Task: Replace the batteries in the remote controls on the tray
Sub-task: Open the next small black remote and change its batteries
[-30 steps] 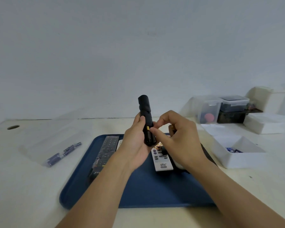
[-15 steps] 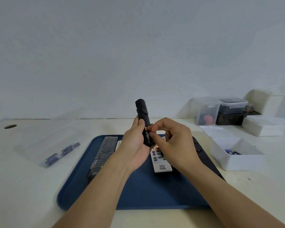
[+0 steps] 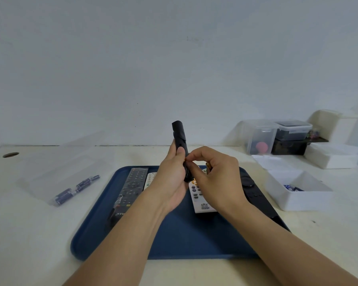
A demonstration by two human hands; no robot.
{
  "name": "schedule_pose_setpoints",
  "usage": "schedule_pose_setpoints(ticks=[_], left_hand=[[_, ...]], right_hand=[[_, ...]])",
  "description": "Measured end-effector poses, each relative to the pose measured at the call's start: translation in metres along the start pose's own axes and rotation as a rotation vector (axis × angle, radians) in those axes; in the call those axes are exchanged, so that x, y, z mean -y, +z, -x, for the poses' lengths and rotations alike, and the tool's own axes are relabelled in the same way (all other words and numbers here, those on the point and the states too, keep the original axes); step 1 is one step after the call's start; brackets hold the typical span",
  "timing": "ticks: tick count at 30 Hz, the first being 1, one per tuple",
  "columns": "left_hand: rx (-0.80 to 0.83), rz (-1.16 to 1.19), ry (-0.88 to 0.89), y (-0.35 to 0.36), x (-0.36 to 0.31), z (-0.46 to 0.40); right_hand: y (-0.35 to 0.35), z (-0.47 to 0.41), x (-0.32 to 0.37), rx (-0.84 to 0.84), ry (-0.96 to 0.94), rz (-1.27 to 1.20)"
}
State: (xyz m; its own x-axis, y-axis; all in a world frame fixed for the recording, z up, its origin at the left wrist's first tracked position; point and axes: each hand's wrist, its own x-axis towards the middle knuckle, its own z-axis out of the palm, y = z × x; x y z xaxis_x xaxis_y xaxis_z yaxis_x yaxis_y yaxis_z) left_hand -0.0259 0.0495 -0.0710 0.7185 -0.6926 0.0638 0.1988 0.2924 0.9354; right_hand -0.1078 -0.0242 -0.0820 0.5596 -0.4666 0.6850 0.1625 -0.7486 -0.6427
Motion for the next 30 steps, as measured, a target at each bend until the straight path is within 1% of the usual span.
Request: schedule_pose_setpoints(ticks=[2,7,12,16,19,24,28,30], left_hand=[[0.002,-0.013,0.009,-0.0017,0.0012,-0.0009],[0.007,0.012,0.013,-0.0022,-0.0001,-0.0022],[-0.011,0.014,-0.017,0.0007,0.0029,-0.0029],[-0.032,0.022,-0.028,0.0014,0.0037,-0.0059],[-0.016,0.004,-0.038,0.0032,0.0049,-0.0032],[-0.042,0.044,-0.035,0.0042,-0.0032,-0.0018],[-0.027,0.099,-0.037,0.0054,0.0001,-0.0008],[-0.036,0.124,-0.049,0.0050,-0.0004,0.0007]], right_hand=[[0.0006,-0.0012,-0.0007,0.013,-0.012,0.028],[0.0000,-0.0039,-0.0003,0.013,0.030,-0.057],[0.0036,-0.0063,-0.0022,0.000,0.089,-0.085],[0.0036,-0.0070,-0.0015,0.011,0.097,-0.098],[0.0020,-0.0079,-0.0016,0.017,0.104,-0.118],[0.0057,0.0011,0.0061,0.088,0.072,-0.185],[0.0036,-0.0006,0.0066,-0.009,0.110,-0.206],[0.0012,-0.0014,0.0053,-0.012,0.096,-0.172]])
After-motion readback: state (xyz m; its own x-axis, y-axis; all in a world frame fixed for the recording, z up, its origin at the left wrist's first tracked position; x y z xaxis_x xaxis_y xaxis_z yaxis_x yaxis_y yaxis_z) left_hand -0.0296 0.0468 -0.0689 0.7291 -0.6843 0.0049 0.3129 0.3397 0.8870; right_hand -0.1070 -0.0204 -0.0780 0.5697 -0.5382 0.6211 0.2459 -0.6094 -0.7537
